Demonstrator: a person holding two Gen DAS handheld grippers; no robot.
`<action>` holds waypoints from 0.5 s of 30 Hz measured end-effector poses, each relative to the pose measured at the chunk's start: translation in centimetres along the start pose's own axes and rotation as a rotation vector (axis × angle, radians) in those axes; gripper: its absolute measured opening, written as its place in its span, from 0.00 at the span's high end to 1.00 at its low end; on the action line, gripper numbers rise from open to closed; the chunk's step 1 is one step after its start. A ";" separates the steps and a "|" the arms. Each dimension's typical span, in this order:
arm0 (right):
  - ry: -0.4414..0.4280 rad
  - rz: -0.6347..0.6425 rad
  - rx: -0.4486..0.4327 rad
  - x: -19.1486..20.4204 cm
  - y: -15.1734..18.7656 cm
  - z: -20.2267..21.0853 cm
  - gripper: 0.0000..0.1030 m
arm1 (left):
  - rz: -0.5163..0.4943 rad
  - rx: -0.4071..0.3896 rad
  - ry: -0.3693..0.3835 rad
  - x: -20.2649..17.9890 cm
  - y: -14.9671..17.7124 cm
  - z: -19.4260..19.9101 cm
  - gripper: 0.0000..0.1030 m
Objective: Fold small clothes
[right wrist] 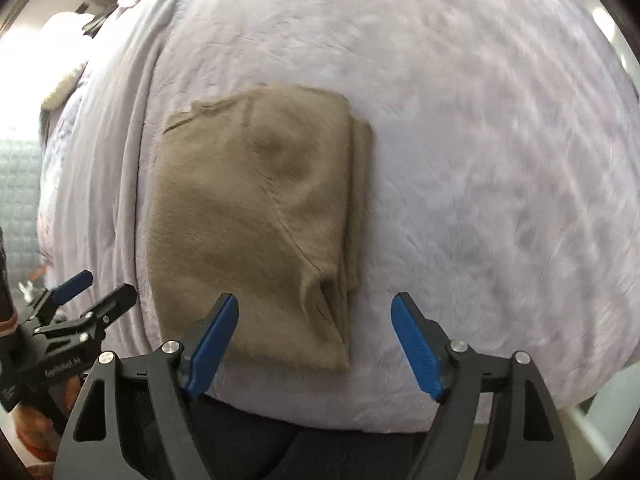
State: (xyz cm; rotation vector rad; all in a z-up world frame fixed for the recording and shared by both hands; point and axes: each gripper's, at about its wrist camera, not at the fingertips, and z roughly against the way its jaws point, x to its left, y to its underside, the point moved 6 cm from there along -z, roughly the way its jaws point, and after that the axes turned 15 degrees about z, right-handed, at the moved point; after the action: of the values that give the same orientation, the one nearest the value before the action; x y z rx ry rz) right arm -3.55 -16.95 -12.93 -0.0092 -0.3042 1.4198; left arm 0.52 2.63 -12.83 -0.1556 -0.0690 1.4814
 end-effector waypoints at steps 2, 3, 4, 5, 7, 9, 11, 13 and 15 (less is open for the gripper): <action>0.032 0.038 -0.006 0.7 -0.9 0.2 0.18 | 0.011 -0.001 -0.006 0.1 0.0 0.2 0.00; 0.048 0.052 -0.007 1.1 -1.1 0.3 0.18 | 0.016 -0.001 -0.008 0.2 -0.1 0.3 0.00; 0.062 0.062 -0.007 1.4 -1.3 0.3 0.16 | 0.021 0.000 -0.006 0.3 0.0 0.3 0.00; 0.071 0.068 -0.013 1.5 -1.4 0.4 0.10 | 0.026 0.000 -0.005 0.4 0.0 0.4 0.00; 0.084 0.071 -0.027 1.4 -0.9 0.6 0.00 | 0.029 -0.001 -0.009 0.5 0.0 0.5 0.00; 0.099 0.085 -0.039 2.0 -1.1 0.5 0.00 | 0.030 -0.002 -0.010 0.6 0.1 0.5 0.00; 0.113 0.101 -0.031 2.4 -1.2 0.4 0.00 | 0.029 0.001 -0.012 0.7 0.1 0.5 0.00; 0.120 0.103 -0.019 2.6 -1.1 0.3 0.00 | 0.029 -0.001 -0.012 0.7 0.2 0.6 0.00; 0.137 0.096 -0.011 2.5 -1.0 0.3 0.00 | 0.027 -0.006 -0.020 0.7 0.3 0.6 0.00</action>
State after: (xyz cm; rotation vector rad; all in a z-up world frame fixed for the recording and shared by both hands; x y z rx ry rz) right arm -2.35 -14.71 -11.93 -0.1313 -0.2001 1.5047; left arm 0.16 3.36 -12.29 -0.1468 -0.0876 1.5101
